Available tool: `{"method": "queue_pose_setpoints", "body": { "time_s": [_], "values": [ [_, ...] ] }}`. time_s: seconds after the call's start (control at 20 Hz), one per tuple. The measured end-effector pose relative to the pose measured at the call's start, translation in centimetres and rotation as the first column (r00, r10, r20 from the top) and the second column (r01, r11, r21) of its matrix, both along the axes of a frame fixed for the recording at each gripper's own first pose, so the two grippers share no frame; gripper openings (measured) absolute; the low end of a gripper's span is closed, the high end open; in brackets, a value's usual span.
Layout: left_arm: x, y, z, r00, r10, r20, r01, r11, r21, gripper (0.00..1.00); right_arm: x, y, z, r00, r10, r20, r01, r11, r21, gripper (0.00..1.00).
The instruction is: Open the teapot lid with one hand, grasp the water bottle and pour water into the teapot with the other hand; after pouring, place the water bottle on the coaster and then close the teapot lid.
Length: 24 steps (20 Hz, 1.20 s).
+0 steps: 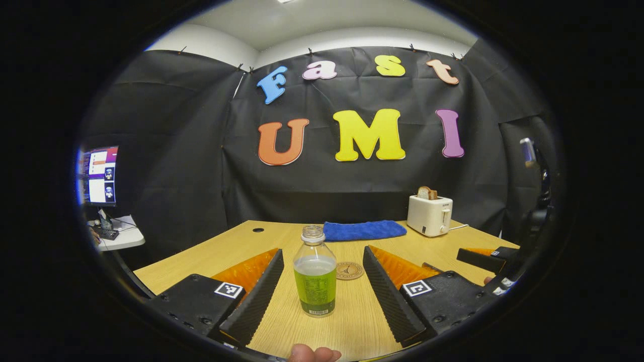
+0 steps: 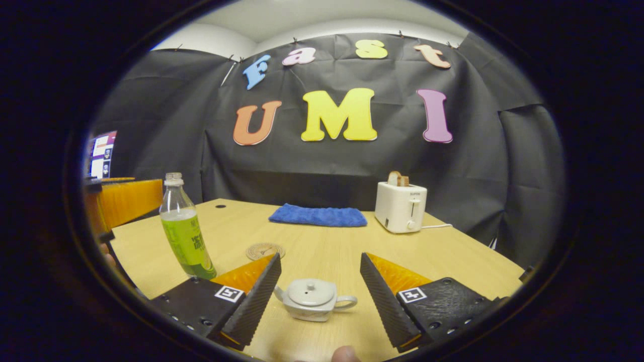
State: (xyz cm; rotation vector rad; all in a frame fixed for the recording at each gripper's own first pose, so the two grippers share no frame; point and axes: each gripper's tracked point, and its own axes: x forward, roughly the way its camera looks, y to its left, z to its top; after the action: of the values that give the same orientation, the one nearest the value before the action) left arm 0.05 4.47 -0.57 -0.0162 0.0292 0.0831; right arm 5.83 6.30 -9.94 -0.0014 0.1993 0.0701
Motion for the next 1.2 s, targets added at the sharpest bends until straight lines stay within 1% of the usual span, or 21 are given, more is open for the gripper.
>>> {"method": "queue_pose_setpoints", "body": {
  "time_s": [0.1, 0.2, 0.25, 0.3, 0.35, 0.45, 0.55, 0.6, 0.65, 0.75, 0.85, 1.0, 1.1, 1.2],
  "values": [
    [0.0, 0.5, -0.1, 1.000, 0.006, -0.003, -0.006, 1.000, -0.004, 0.99, 0.5, 0.5, -1.0, 1.000, 0.008, -0.026, -0.008, 1.000, 0.009, 0.94],
    [0.2, 0.8, -0.2, 1.000, 0.011, -0.009, -0.011, 1.000, -0.005, 0.99, 0.9, 0.7, -1.5, 0.999, 0.011, -0.039, -0.010, 1.000, 0.008, 0.80],
    [0.3, 1.0, -0.3, 1.000, 0.014, -0.013, -0.014, 1.000, -0.004, 0.99, 1.0, 0.8, -1.7, 0.999, 0.011, -0.045, -0.011, 1.000, 0.006, 0.77],
    [0.3, 1.1, -0.4, 1.000, 0.016, -0.016, -0.016, 1.000, -0.005, 0.99, 1.1, 0.9, -1.9, 0.999, 0.012, -0.053, -0.011, 1.000, 0.007, 0.67],
    [0.3, 1.1, -0.6, 1.000, 0.018, -0.020, -0.018, 1.000, -0.007, 0.99, 1.2, 1.0, -2.2, 0.998, 0.015, -0.061, -0.015, 1.000, 0.008, 0.62],
    [0.5, 1.1, -0.8, 1.000, 0.019, -0.025, -0.019, 1.000, -0.006, 0.99, 1.4, 0.9, -2.7, 0.997, 0.011, -0.076, -0.011, 1.000, 0.006, 0.47],
    [0.6, 1.2, -1.2, 0.999, 0.014, -0.033, -0.015, 1.000, -0.014, 0.99, 1.4, 1.2, -3.0, 0.996, 0.019, -0.089, -0.018, 1.000, 0.014, 0.27],
    [0.7, 1.1, -1.3, 0.999, 0.006, -0.034, -0.007, 1.000, -0.019, 0.99, 1.6, 1.1, -2.8, 0.996, 0.018, -0.085, -0.017, 1.000, 0.010, 0.12],
    [0.6, 1.1, -1.4, 0.999, 0.000, -0.034, 0.000, 1.000, -0.019, 0.99, 1.4, 1.2, -2.9, 0.996, 0.019, -0.089, -0.019, 1.000, 0.003, 0.14],
    [0.7, 1.5, -2.1, 0.999, -0.002, -0.038, 0.002, 1.000, -0.007, 0.99, 1.5, 1.1, -2.9, 0.996, 0.015, -0.086, -0.016, 1.000, -0.010, 0.14],
    [0.9, 1.7, -3.3, 0.998, -0.008, -0.062, 0.008, 1.000, 0.010, 0.99, 1.6, 0.8, -3.0, 0.996, 0.007, -0.087, -0.008, 1.000, -0.016, 0.00],
    [1.3, 1.4, -5.2, 0.995, -0.027, -0.098, 0.026, 1.000, -0.006, 0.99, 1.4, 1.0, -2.8, 0.996, 0.015, -0.083, -0.017, 1.000, -0.025, 0.00],
    [1.8, 0.9, -6.3, 0.992, -0.048, -0.120, 0.045, 0.999, -0.022, 0.99, 1.5, 0.9, -2.7, 0.996, 0.024, -0.081, -0.025, 1.000, -0.011, 0.00],
    [2.4, 1.2, -7.4, 0.989, -0.045, -0.139, 0.043, 0.999, -0.014, 0.99, 1.5, 1.0, -2.6, 0.996, 0.027, -0.083, -0.027, 1.000, 0.002, 0.00]
  ]
}}
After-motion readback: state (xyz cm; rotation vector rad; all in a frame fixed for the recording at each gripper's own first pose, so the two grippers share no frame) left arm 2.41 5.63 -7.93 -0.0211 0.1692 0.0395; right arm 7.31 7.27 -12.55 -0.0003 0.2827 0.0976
